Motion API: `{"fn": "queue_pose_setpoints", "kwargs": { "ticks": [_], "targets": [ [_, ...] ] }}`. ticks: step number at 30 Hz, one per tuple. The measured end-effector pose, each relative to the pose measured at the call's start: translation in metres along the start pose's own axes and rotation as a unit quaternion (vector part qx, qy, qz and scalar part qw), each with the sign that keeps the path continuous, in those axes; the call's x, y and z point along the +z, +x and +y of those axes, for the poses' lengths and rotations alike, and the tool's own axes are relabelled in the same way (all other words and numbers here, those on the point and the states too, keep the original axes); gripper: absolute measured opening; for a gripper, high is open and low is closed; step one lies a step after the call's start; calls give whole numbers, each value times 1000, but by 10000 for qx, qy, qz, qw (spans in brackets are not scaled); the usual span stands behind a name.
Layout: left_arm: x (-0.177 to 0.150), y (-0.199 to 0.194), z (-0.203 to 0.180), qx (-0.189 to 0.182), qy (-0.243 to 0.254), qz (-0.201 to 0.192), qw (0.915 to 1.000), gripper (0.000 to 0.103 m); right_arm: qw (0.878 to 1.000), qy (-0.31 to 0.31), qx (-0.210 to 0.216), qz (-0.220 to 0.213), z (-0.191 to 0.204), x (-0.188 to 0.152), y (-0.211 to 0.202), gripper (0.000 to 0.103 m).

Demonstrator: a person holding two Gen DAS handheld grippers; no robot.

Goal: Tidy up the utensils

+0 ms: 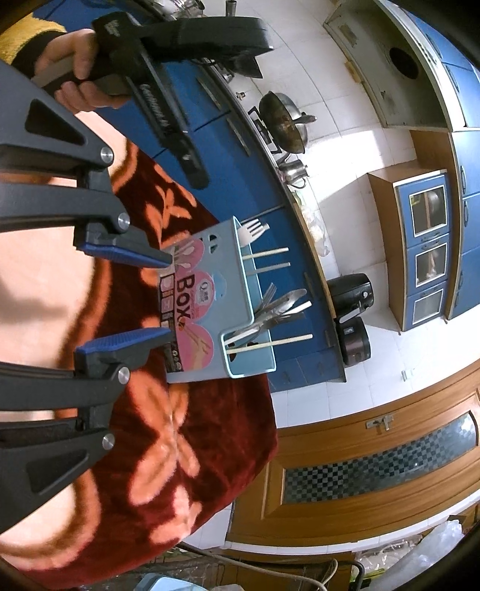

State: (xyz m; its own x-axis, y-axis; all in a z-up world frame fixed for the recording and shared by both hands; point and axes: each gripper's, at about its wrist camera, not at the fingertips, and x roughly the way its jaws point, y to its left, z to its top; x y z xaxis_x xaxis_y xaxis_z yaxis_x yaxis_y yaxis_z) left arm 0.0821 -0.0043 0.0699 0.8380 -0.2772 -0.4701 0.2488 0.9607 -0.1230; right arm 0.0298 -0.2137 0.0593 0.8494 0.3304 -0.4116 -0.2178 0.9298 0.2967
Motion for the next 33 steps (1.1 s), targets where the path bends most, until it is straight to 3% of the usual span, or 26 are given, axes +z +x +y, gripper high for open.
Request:
{"fn": "queue_pose_setpoints", "kwargs": {
  "ticks": [9, 13, 16, 33],
  "targets": [
    [-38, -21, -4, 282, -15, -108, 9995, 34, 9998, -150, -115, 25, 5, -24, -11, 40],
    [-50, -26, -4, 445, -5, -222, 9988, 34, 9997, -191, -173, 11, 4, -33, -15, 46],
    [-58, -25, -5, 555, 36, -231, 9982, 43, 9994, -249, -260, -29, 4, -39, -17, 54],
    [-70, -15, -2, 900, -69, -159, 9958, 47, 9971, -356, -659, -127, -2, -53, -9, 68]
  ]
}}
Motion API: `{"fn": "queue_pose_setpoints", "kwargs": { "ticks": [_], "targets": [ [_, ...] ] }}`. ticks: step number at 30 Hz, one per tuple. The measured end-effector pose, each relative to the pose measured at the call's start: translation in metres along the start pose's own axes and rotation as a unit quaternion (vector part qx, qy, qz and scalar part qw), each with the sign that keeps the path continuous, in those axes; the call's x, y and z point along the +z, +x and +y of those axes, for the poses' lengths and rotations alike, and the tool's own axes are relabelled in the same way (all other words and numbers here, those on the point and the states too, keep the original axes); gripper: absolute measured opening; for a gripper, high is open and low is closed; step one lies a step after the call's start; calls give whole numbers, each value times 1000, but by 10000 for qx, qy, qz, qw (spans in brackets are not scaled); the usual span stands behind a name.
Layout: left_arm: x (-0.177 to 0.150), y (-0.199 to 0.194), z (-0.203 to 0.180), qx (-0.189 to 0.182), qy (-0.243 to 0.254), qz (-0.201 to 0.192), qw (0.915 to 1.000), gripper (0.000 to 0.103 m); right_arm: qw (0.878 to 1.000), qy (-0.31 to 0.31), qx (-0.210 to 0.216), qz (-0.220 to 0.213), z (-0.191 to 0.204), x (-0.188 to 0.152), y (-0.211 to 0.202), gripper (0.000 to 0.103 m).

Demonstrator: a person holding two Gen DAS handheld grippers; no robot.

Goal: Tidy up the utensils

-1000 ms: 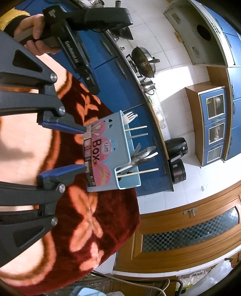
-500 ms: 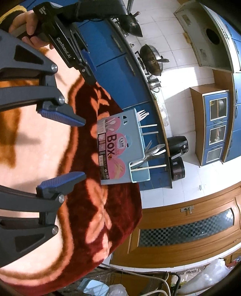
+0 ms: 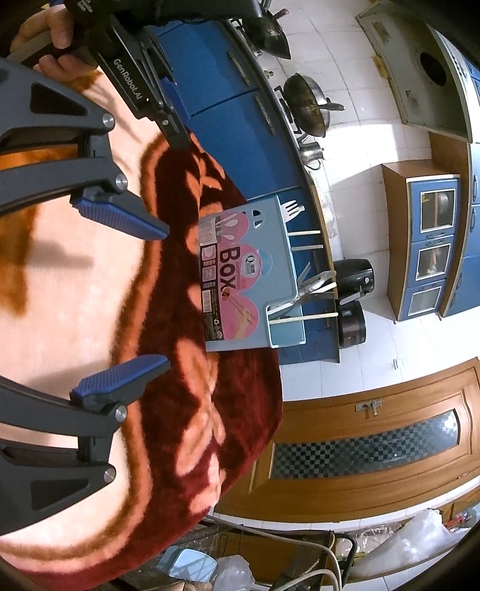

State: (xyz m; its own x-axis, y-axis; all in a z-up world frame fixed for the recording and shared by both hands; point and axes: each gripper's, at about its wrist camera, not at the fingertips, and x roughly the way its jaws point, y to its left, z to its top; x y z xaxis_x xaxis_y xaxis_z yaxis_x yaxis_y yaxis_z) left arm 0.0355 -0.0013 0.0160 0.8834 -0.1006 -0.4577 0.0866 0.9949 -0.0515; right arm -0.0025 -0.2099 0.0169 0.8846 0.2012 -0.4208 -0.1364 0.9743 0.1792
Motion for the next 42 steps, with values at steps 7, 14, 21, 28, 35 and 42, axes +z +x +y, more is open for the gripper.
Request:
{"fn": "queue_pose_setpoints", "kwargs": {
  "ticks": [7, 14, 21, 28, 35, 42],
  "targets": [
    [-1, 3, -2, 92, 34, 61, 9999, 47, 10000, -30, -30, -44, 1, -1, 0, 68],
    [-1, 1, -4, 157, 83, 11, 9998, 47, 10000, -25, -25, -41, 1, -1, -1, 68],
    [-1, 1, -4, 165, 72, 10, 9998, 47, 10000, -18, -27, -39, 1, -1, 0, 68],
    [-1, 1, -3, 166, 68, 5, 9998, 47, 10000, -19, -27, -40, 1, -1, 0, 68],
    [0, -1, -4, 184, 84, -23, 9998, 47, 10000, -19, -25, -39, 1, -1, 0, 68],
    [0, -3, -5, 199, 95, -38, 9998, 47, 10000, -13, -24, -42, 1, -1, 0, 68]
  ]
}}
